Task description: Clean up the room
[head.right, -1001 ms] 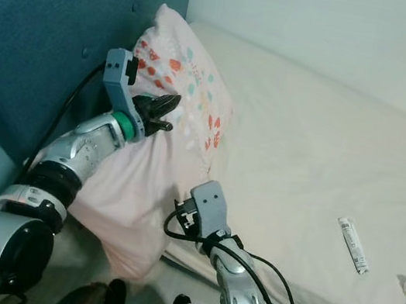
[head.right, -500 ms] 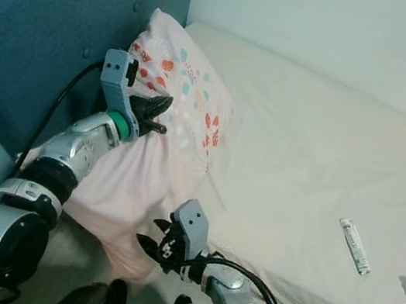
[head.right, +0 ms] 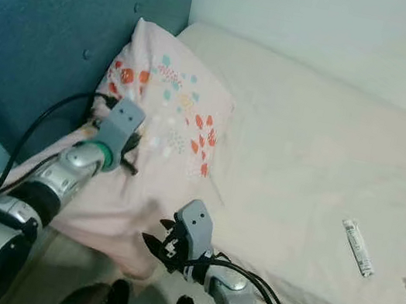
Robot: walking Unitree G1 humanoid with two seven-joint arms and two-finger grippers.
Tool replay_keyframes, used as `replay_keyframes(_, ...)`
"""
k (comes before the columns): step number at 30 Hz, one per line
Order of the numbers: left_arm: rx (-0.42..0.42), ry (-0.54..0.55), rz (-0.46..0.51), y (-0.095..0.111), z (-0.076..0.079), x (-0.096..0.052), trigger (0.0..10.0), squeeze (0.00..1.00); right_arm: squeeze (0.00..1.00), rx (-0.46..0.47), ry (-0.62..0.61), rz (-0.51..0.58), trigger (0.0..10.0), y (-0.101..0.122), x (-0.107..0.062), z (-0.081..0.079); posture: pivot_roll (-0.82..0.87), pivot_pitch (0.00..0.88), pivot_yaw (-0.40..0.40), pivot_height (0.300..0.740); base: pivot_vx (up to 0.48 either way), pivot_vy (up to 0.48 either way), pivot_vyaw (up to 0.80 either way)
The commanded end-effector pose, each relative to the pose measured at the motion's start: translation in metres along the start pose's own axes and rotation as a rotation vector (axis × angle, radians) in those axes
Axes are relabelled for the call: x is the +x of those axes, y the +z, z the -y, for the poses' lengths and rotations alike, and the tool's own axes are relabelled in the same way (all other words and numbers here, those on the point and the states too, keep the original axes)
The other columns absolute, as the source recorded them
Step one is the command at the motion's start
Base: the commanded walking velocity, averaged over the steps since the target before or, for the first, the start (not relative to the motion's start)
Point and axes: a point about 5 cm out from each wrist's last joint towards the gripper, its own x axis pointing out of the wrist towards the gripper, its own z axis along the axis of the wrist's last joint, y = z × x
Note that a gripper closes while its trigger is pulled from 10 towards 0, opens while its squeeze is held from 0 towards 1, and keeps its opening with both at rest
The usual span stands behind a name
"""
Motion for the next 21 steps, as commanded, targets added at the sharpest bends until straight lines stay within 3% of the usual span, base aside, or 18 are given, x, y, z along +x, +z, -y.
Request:
replay_keyframes(1, 0.036, -0.041, -0.067, -0.019, 0.016, -0.002, 0.0, 0.0, 0.0, 0.018, 0.011, -0.01, 10.0, -0.005, -0.002, -0.002, 0.0, 0.153, 0.046, 0.74, 0.0, 0.0, 0.0)
replay_keyframes(8, -0.001, -0.091, -0.116, -0.038, 0.041, -0.006, 0.0, 0.0, 0.0, 0.024, 0.022, 0.012, 10.0, 0.001, -0.003, -0.005, -0.02, 0.154, 0.045, 0.74, 0.0, 0.0, 0.0)
replay_keyframes(18, -0.08, -0.141, -0.065, -0.03, 0.068, -0.003, 0.0, 0.0, 0.0, 0.025, 0.002, 0.037, 10.0, 0.006, -0.005, -0.002, -0.04, 0.15, 0.044, 0.74, 0.0, 0.0, 0.0)
replay_keyframes(19, -0.105, -0.13, -0.045, -0.027, 0.067, -0.002, 3.1, 0.0, 0.0, 0.02, -0.014, 0.044, 10.0, 0.007, -0.005, 0.0, -0.05, 0.145, 0.043, 0.74, 0.0, 0.0, 0.0)
replay_keyframes(20, -0.124, -0.121, -0.026, -0.023, 0.065, -0.002, 4.6, 0.0, 0.0, 0.017, -0.027, 0.051, 10.0, 0.008, -0.006, 0.002, -0.05, 0.145, 0.043, 0.74, 0.0, 0.0, 0.0)
replay_keyframes(21, -0.139, -0.108, 0.009, -0.019, 0.061, -0.001, 10.0, 0.0, 0.0, 0.01, -0.047, 0.057, 10.0, 0.009, -0.006, 0.004, -0.04, 0.14, 0.042, 0.74, 0.0, 0.0, 0.0)
